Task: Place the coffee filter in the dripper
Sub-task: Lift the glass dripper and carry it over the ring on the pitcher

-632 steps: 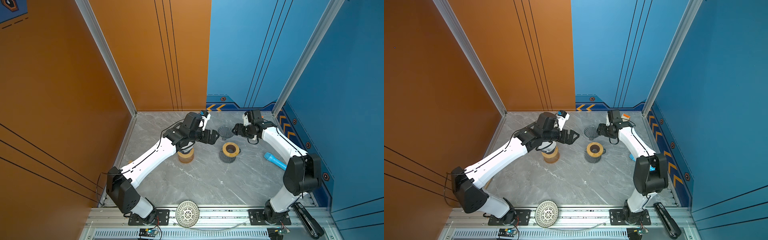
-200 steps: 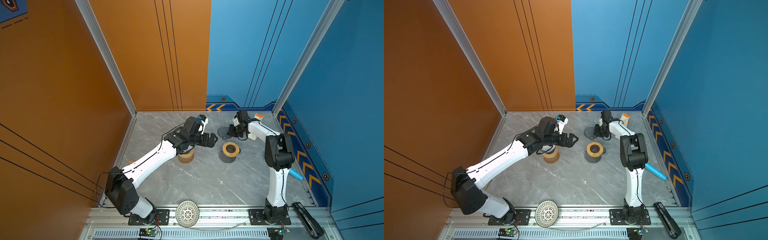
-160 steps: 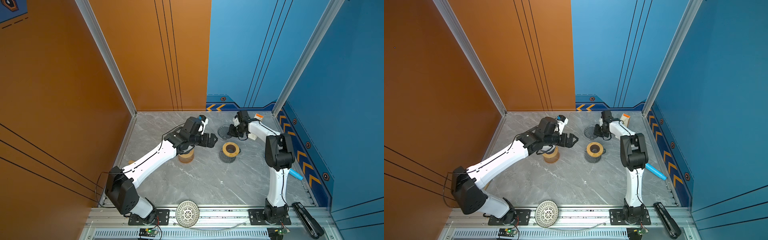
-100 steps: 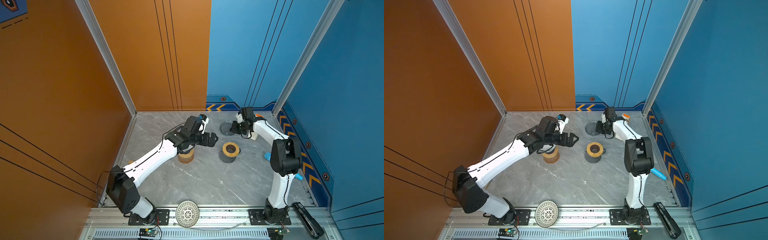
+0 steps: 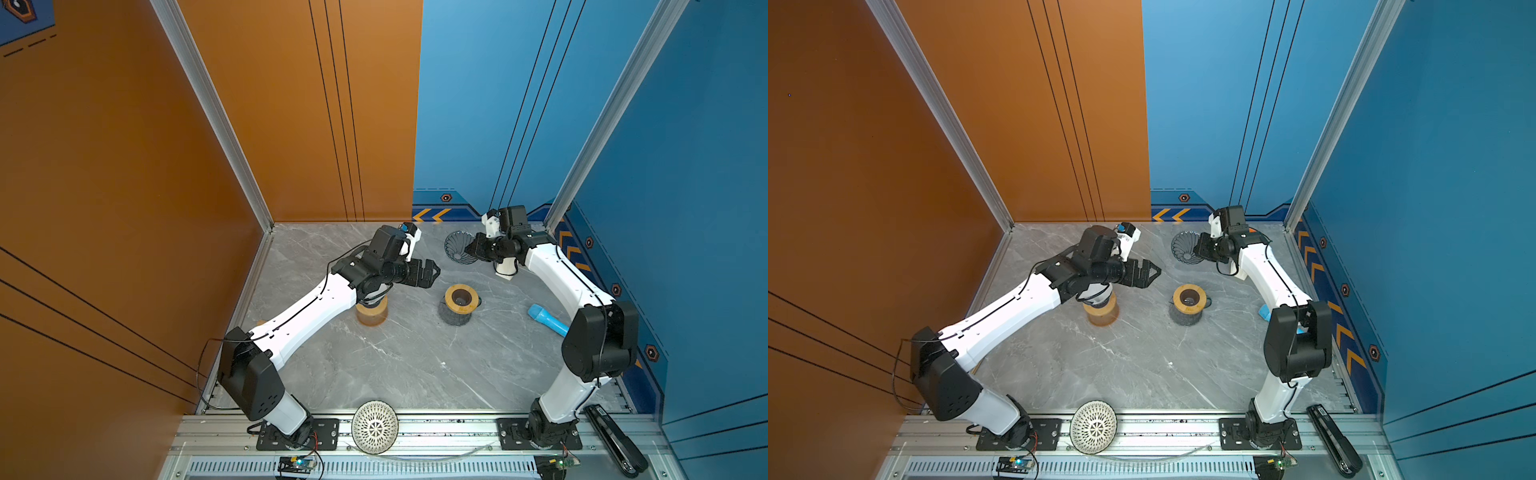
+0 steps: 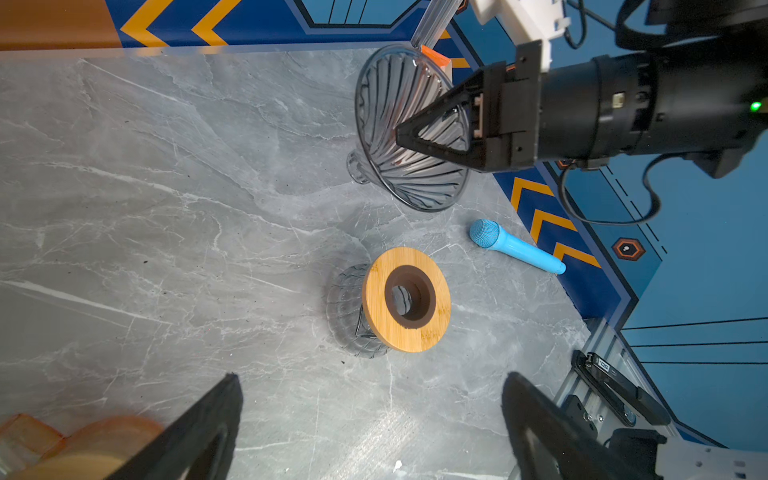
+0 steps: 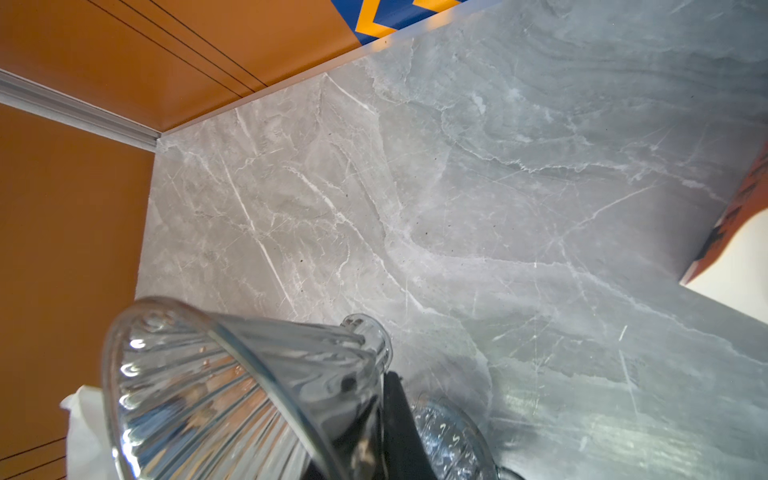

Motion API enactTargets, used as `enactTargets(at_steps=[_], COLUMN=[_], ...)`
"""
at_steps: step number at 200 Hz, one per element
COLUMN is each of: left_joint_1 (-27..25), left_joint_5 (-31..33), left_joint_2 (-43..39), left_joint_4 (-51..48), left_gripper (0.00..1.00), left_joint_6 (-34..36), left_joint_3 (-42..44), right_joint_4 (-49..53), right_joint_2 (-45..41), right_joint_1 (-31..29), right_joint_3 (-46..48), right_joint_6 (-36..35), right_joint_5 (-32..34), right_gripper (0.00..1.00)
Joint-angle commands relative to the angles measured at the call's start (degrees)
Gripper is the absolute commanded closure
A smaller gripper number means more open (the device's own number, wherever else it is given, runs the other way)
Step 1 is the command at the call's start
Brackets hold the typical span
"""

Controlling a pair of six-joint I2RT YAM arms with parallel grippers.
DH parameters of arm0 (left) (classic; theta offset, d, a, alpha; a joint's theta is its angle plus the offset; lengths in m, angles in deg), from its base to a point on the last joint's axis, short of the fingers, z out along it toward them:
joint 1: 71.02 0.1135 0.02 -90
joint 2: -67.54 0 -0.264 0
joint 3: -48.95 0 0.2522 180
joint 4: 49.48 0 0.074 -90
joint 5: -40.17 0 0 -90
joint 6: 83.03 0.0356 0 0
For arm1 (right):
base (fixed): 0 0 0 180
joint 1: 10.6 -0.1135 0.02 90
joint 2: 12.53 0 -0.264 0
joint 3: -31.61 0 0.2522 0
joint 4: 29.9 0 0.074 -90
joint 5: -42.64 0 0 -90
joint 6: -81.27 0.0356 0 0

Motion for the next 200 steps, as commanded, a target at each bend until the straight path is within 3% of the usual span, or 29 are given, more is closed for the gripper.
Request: enactTargets(at_steps=[1,102,200], left_joint_1=[0.52,1.22,1.44], left_joint_5=[-1.61,-5.32,-6.11], left_joint_2=[0.32,2.00,1.66], left_joint_4=[-1.26,-0.17,0.36], left_gripper=[0.02,0.02,0.02], left_joint_6=[1.80,1.37,0.67], left_joint_3=[-1.27,-1.53,0.30], right_joint_4=[2.65,12.89,10.43], right_joint_2=[-5.14,-18.75,-18.19], right_joint_1=[-0.16,-1.00,-3.25], right_joint_3=[2.47,11.83,17.65], right_joint_6=[0.72,-0.68,1.31], right_joint_5=[-2.10,-2.15,-0.53], right_gripper=[1.00,1.00,1.00])
